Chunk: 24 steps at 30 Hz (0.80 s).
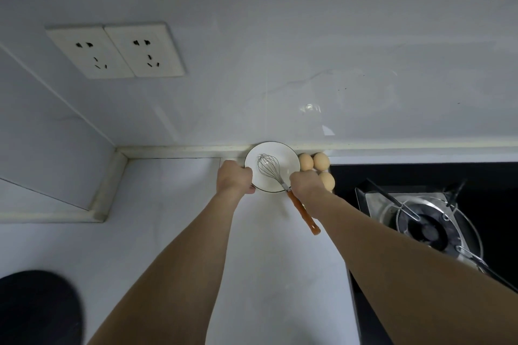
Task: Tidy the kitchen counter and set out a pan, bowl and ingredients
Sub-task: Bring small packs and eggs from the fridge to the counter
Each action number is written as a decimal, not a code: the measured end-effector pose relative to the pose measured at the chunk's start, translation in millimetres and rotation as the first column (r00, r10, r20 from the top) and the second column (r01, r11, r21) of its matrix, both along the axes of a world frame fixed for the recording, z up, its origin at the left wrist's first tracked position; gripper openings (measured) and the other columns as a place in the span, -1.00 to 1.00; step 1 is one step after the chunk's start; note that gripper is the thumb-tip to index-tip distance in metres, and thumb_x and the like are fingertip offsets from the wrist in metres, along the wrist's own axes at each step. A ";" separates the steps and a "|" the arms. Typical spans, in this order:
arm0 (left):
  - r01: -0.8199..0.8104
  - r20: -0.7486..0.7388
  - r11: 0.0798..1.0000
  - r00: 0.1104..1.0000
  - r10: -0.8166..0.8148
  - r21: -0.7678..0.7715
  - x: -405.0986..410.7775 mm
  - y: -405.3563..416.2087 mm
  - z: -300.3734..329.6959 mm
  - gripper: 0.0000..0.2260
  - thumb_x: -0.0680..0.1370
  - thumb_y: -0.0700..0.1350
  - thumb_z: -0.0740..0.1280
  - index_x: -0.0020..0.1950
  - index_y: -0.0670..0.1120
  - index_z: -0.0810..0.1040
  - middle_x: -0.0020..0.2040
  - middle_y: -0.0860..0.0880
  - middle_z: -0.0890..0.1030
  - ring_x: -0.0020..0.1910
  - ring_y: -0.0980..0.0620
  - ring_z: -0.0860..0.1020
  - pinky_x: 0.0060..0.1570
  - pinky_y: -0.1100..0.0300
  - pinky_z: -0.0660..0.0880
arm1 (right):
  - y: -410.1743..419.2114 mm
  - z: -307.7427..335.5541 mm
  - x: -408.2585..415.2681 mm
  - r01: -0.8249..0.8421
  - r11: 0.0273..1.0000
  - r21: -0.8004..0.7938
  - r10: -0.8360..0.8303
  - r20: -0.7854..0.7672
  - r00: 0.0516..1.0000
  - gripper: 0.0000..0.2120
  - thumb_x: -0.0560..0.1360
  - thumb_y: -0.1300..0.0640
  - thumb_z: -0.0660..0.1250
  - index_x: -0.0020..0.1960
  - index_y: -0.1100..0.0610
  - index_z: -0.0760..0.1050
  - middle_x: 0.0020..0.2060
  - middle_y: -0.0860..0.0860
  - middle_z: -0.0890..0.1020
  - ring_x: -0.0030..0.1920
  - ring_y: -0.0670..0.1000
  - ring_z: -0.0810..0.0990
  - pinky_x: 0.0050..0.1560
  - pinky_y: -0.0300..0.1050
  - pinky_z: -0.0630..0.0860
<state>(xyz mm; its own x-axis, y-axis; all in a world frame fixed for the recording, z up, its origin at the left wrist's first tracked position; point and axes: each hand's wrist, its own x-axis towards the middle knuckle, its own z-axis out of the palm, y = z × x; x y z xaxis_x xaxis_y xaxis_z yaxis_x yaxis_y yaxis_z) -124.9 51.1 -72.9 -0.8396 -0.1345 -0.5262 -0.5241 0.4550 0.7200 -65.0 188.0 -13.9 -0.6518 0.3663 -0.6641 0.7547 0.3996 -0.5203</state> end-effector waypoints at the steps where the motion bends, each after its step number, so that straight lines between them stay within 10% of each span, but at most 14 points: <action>1: 0.002 0.006 1.000 1.000 -0.002 0.011 -0.5 -0.7 -0.9 -0.75 0.43 -0.27 0.17 -0.03 -0.30 0.60 -0.27 -0.18 0.67 -0.42 -0.16 0.66 -0.13 -0.08 0.65 | -2.0 -2.3 -0.1 0.167 0.972 -0.165 -0.173 -0.019 0.985 -0.67 0.60 0.24 0.12 0.35 0.23 0.34 0.28 0.20 0.47 0.16 0.09 0.53 0.22 -0.06 0.46; 9: 0.021 0.009 1.000 1.000 -0.021 -0.007 7.1 -12.8 9.1 -0.82 0.48 -0.18 0.22 -0.24 -0.22 0.55 -0.38 -0.09 0.55 -0.23 -0.18 0.70 -0.06 -0.03 0.64 | 1.7 -16.6 1.3 -0.043 0.995 0.090 0.052 -0.096 0.994 -0.71 0.58 0.28 0.13 0.28 0.24 0.40 0.16 0.16 0.51 0.19 0.14 0.51 0.10 -0.10 0.46; 14: 0.053 -0.108 0.991 0.992 -0.067 -0.125 25.6 -32.8 17.8 -0.72 0.51 -0.13 0.20 -0.38 -0.07 0.21 -0.40 -0.05 0.32 -0.33 -0.06 0.49 -0.33 0.15 0.28 | -7.4 -12.2 10.1 0.013 0.985 0.172 0.041 -0.306 0.951 -0.69 0.51 0.22 0.15 0.24 0.27 0.36 0.13 0.18 0.45 0.15 0.21 0.44 0.11 -0.05 0.38; 18: 0.014 -0.201 0.980 0.978 -0.054 -0.197 56.2 -61.7 33.5 -0.79 0.58 -0.14 0.15 -0.26 -0.13 0.31 -0.28 -0.06 0.36 -0.33 -0.01 0.31 -0.36 0.25 0.24 | -31.9 -0.6 27.2 -0.087 0.942 0.325 0.235 -0.451 0.861 -0.51 0.53 0.20 0.17 0.44 0.25 0.24 0.40 0.15 0.30 0.42 0.14 0.24 0.40 -0.04 0.18; 20: -0.002 -0.211 0.975 0.977 -0.046 -0.222 74.9 -82.2 40.7 -0.77 0.63 -0.09 0.14 0.08 -0.13 0.56 0.05 -0.06 0.55 -0.04 -0.04 0.52 -0.12 0.34 0.31 | -51.1 4.5 34.6 -0.119 0.929 0.351 0.295 -0.506 0.811 -0.48 0.53 0.21 0.17 0.47 0.26 0.21 0.47 0.18 0.22 0.48 0.16 0.15 0.46 0.00 0.11; 24: -0.126 -0.232 0.961 0.970 0.068 -0.245 113.7 -134.9 56.9 -0.60 0.66 -0.04 0.13 0.49 -0.12 0.35 0.45 -0.08 0.41 0.36 -0.07 0.43 0.21 0.20 0.36 | -101.2 14.1 55.5 -0.192 0.929 0.315 0.349 -0.586 0.731 -0.47 0.51 0.25 0.17 0.47 0.27 0.22 0.48 0.21 0.18 0.49 0.18 0.13 0.48 -0.01 0.08</action>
<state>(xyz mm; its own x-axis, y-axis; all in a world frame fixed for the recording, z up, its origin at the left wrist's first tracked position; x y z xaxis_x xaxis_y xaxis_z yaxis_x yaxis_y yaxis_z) -11.2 -83.8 -16.0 -0.9064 -0.3272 -0.2672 -0.4172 0.5940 0.6878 -9.5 86.8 0.2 -0.9816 0.1910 0.0014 0.1346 0.6966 -0.7047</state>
